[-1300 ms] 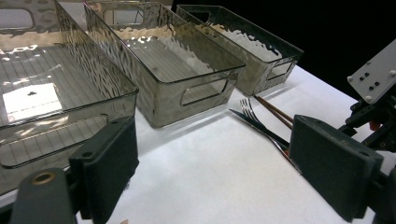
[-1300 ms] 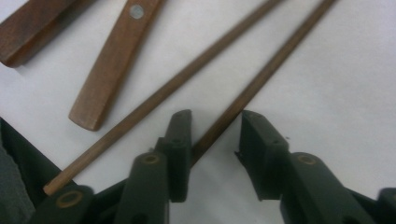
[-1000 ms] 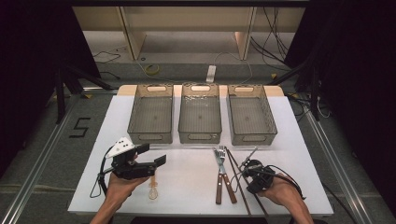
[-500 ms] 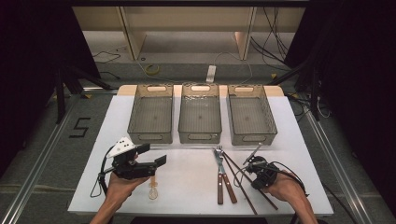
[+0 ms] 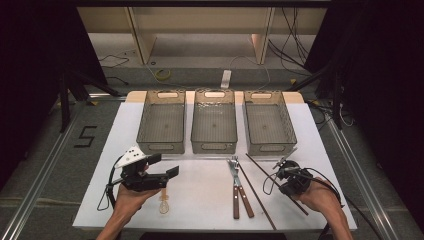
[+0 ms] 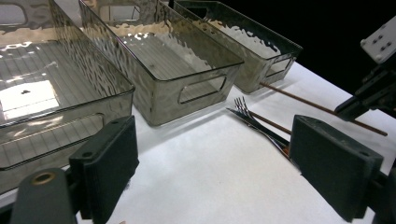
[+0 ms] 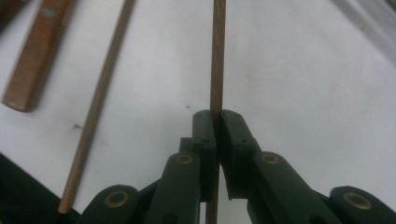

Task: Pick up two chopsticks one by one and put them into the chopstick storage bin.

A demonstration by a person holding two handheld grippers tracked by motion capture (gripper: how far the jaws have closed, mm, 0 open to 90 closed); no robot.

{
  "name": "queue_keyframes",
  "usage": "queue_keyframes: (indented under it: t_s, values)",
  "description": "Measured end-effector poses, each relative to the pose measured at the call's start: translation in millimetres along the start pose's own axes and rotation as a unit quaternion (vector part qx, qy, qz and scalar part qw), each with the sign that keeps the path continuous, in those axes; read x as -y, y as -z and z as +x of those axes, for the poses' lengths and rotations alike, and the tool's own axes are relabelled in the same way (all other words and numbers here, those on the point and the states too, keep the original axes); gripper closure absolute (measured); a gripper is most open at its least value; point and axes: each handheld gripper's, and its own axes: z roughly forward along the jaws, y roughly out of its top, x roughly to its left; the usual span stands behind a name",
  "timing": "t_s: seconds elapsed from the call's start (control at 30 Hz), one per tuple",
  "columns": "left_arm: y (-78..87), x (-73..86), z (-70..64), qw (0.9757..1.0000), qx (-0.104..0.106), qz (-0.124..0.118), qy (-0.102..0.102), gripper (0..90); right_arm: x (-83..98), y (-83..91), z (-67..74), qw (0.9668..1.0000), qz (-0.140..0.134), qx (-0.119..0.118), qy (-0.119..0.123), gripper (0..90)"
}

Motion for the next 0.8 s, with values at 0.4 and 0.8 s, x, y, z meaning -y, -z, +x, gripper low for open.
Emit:
queue_keyframes:
  t_s: [0.4,0.8]
  values:
    - [-18.0,-11.8,-7.2,0.9975,0.034,0.055,-0.028,15.2,-29.4,15.4,45.5,0.9913,-0.032,-0.018,0.126,85.2]
    - [-61.2,-31.6,-42.8,0.9705,0.103,0.168,-0.140,19.0,-48.4,19.4,77.9,0.9729,-0.046,-0.031,0.224,85.2]
